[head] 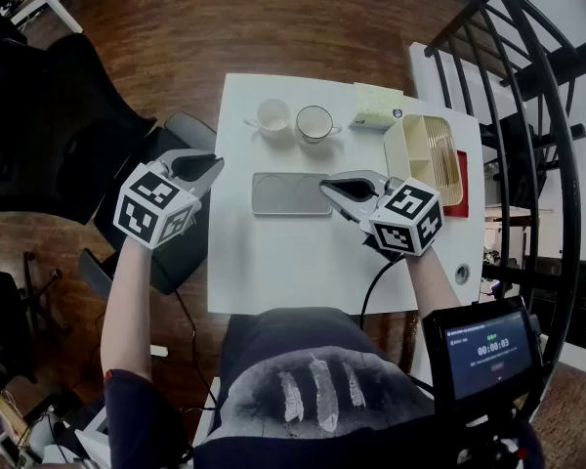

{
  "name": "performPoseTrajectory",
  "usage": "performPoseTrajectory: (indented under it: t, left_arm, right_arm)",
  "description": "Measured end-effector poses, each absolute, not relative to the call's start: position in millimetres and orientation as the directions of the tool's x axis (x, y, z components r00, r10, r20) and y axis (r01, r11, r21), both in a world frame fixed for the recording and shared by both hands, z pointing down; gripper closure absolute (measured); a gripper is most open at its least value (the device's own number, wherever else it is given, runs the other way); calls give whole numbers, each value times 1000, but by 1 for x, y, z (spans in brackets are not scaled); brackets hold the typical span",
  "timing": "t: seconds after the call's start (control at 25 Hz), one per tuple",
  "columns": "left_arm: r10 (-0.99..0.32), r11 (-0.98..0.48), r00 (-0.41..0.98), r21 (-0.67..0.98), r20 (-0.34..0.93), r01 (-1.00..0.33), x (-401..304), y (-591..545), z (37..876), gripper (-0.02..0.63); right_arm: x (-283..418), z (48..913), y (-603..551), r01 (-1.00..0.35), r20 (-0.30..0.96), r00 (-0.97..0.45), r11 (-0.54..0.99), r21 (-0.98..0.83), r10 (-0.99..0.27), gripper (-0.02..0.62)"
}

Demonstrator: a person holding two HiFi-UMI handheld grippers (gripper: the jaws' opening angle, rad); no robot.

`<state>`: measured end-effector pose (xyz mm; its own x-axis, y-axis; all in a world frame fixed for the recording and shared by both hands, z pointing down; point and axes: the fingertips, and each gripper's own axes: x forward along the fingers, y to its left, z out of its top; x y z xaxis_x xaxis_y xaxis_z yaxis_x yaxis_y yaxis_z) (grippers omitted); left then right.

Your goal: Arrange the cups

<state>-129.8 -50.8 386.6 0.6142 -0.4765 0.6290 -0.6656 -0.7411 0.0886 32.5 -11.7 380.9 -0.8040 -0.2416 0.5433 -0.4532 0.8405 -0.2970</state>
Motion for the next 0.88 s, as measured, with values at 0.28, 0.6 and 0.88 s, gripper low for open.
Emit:
performPoseTrajectory:
  t: [0.28, 0.6, 0.88]
  left_arm:
    - [-448, -772, 582, 35, 678, -634, -141, -110, 410, 475]
    - [-325, -877, 503, -56, 801, -478, -123, -159, 454, 417]
    - [-186, -943, 446, -32, 875, -330, -100, -169, 490, 364]
  right_arm:
    - [27, 393, -40, -463, 554, -800, 826, -322, -232, 591]
    - [29, 414, -56, -476, 580, -786, 808, -347, -214, 591]
    - [32, 422, -61, -509, 591, -774, 779, -366, -228, 591]
